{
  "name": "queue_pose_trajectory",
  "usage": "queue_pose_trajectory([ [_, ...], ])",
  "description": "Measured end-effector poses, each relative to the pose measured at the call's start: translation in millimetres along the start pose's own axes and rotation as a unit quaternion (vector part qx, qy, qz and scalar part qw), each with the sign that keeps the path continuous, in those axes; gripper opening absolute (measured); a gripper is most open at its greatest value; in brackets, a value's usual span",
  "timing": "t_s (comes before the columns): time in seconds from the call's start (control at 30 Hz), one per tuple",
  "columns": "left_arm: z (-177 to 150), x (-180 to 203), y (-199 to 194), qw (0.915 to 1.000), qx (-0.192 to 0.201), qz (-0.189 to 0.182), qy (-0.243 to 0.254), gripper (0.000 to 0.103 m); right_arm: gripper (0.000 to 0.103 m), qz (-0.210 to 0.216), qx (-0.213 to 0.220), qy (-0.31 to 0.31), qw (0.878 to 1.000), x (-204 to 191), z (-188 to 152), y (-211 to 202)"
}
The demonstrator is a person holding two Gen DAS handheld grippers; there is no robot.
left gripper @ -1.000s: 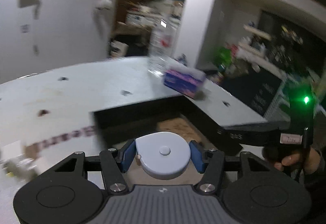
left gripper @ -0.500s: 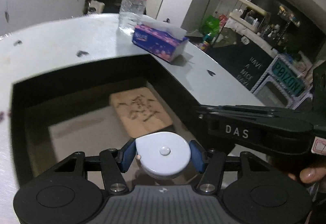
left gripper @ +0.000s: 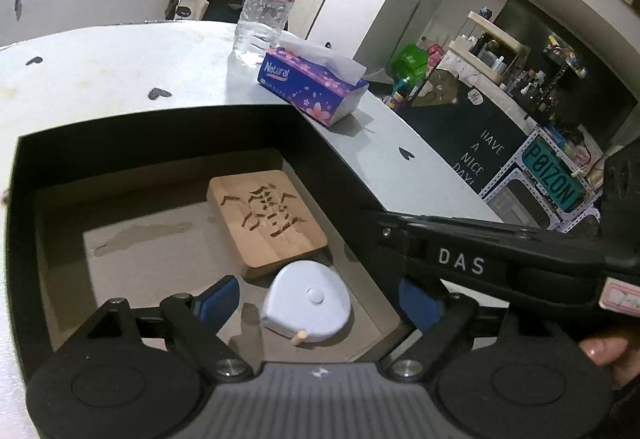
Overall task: Organize rigid objects
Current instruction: 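Carry the tape measure with the left tool into the black box and release, then move the left tool back to the white plastic stand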
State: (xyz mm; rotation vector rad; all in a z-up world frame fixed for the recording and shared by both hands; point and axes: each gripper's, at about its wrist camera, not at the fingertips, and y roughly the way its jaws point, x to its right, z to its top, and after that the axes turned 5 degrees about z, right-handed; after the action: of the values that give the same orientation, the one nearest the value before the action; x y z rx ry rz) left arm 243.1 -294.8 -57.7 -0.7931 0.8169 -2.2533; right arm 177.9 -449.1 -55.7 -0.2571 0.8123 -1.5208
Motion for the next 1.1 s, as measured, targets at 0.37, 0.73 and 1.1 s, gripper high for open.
queue_pose_trajectory([
  [0.37, -5, 0, -25, 0.9998, 0.014, 0.011, 0.014, 0.092, 0.008, -0.001, 0.001, 0.004, 1.000, 1, 0, 0],
  [0.73, -17, -3, -65, 0.9983, 0.039, 0.038, 0.021, 0.100, 0.008, -0.005, 0.002, 0.003, 1.000, -1, -1, -1],
  [1.1, -44, -35, -114, 0.9897, 0.087, 0.113, 0.003, 0.103, 0.007, -0.010, 0.003, -0.003, 1.000, -4, -2, -2],
])
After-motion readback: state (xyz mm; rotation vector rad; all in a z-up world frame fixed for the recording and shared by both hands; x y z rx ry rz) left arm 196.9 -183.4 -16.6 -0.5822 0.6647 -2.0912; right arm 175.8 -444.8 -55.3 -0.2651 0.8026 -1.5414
